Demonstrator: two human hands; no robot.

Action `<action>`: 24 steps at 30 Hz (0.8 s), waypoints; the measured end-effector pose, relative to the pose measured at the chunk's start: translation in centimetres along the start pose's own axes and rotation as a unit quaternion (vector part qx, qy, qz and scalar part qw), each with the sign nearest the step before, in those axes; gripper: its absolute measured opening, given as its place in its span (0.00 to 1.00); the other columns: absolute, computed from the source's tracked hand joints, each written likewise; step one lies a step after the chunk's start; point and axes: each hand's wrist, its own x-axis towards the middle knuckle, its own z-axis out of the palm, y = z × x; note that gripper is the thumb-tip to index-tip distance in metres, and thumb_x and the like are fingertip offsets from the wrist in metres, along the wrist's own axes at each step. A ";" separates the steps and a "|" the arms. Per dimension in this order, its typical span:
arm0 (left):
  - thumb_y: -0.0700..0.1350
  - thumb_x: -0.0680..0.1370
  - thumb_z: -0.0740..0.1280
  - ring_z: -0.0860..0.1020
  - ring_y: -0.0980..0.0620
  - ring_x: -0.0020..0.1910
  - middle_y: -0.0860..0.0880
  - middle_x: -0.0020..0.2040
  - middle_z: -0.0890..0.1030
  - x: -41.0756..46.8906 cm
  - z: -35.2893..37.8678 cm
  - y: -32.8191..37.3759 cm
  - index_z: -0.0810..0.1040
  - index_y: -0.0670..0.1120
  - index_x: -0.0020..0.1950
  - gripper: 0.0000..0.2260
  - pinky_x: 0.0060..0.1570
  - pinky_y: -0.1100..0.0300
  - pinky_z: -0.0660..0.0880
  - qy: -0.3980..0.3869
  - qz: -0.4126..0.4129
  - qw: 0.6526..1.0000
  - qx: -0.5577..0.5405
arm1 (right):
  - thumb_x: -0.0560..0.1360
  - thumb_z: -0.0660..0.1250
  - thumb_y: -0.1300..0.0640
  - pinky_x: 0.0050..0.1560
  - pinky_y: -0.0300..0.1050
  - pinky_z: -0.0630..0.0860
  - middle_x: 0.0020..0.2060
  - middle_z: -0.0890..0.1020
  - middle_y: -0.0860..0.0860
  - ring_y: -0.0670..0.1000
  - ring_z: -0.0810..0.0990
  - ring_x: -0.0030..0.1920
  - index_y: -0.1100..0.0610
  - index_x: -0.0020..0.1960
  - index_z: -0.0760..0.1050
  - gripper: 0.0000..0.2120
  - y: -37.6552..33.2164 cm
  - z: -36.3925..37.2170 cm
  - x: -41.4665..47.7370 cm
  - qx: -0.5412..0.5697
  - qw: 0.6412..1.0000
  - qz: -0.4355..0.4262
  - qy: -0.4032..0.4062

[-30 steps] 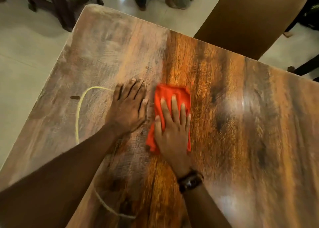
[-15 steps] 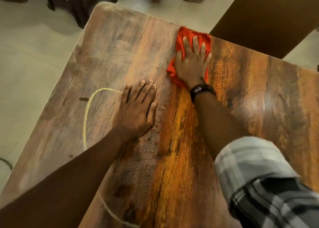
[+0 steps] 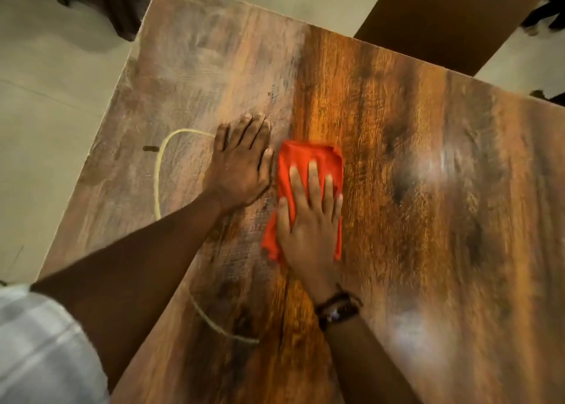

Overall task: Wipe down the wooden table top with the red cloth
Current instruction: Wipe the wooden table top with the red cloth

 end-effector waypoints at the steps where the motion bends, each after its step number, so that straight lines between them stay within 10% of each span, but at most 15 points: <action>1: 0.53 0.83 0.48 0.55 0.47 0.80 0.46 0.80 0.62 0.0 0.0 0.0 0.62 0.44 0.79 0.26 0.78 0.44 0.46 -0.003 0.001 1.000 0.000 | 0.82 0.52 0.44 0.79 0.60 0.45 0.81 0.52 0.48 0.55 0.46 0.81 0.45 0.81 0.55 0.27 -0.1 -0.2 -3.6 -0.006 1.000 0.002 -0.011; 24: 0.50 0.83 0.53 0.63 0.42 0.75 0.42 0.75 0.69 -7.8 -1.2 -0.3 0.65 0.42 0.76 0.24 0.72 0.43 0.56 0.007 0.054 0.998 -0.019 | 0.80 0.47 0.41 0.78 0.60 0.42 0.81 0.54 0.50 0.59 0.49 0.81 0.46 0.80 0.56 0.29 0.5 0.2 5.6 -0.009 1.000 0.013 -0.015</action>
